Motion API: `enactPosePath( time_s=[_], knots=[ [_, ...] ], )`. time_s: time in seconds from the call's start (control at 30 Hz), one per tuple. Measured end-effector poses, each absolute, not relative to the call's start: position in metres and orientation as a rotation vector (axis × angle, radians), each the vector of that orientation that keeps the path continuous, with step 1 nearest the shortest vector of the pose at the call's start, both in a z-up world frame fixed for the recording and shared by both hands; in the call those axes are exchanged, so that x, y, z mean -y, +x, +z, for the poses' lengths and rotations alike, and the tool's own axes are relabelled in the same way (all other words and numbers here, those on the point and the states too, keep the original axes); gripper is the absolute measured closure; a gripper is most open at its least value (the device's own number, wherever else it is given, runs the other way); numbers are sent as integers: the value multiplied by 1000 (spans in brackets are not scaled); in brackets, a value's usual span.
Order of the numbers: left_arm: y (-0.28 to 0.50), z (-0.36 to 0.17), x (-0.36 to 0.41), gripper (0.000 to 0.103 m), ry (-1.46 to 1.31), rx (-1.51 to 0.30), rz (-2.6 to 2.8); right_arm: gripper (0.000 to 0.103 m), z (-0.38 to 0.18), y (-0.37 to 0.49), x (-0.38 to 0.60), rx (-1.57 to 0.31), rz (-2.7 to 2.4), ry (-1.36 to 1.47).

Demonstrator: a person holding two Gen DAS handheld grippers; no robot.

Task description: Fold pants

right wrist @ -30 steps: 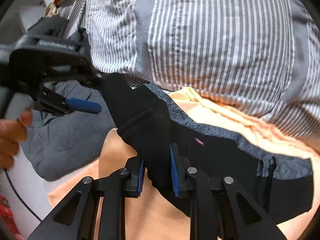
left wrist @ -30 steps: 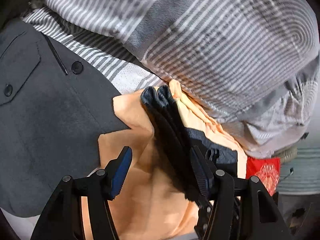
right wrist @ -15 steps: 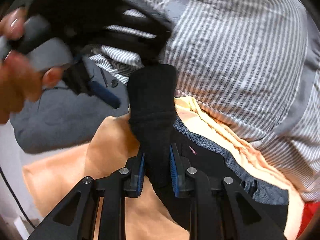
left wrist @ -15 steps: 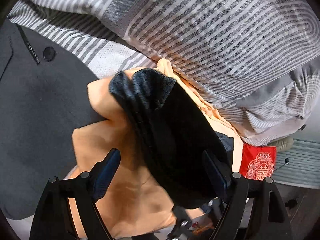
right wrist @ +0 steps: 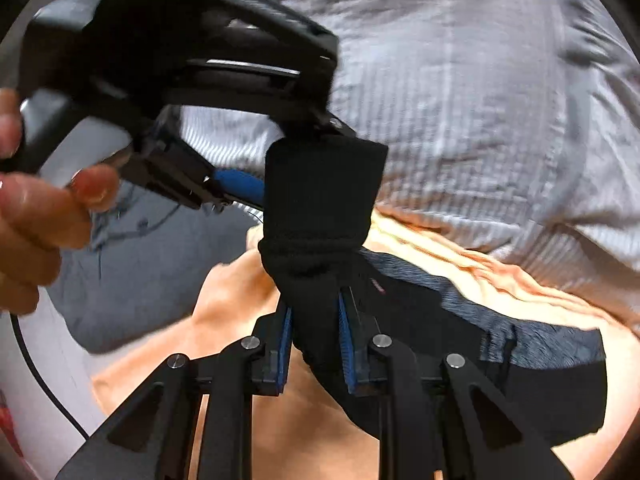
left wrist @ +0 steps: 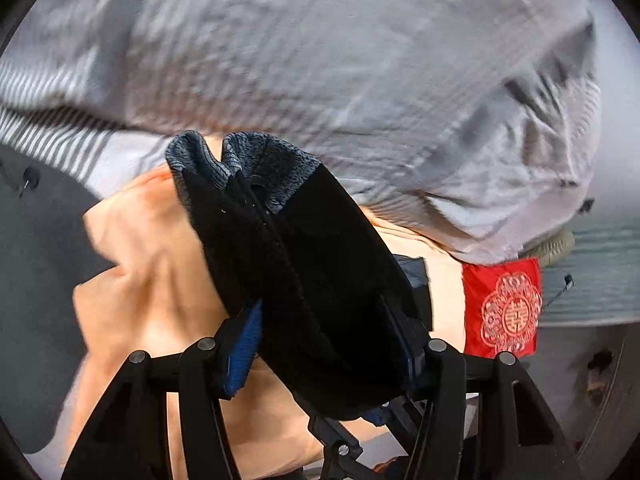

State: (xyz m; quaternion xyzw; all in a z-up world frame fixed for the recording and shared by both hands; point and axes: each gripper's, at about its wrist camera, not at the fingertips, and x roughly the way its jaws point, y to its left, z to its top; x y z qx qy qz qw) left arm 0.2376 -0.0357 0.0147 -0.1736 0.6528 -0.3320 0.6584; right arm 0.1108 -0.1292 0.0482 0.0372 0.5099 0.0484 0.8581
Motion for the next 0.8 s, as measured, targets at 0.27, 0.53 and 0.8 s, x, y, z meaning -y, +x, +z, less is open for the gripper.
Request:
enactPosePath(
  time_s=[0.27, 0.53, 0.8],
  knots=[
    [202, 63, 152, 45, -265, -1432, -949, 80, 84, 81, 221, -994, -82, 273],
    [138, 34, 300, 45, -110, -1505, -1100, 82, 78, 18, 322, -941, -296, 462],
    [85, -38, 364, 45, -33, -1616, -1092, 82, 2, -43, 415, -1019, -409, 773]
  ],
)
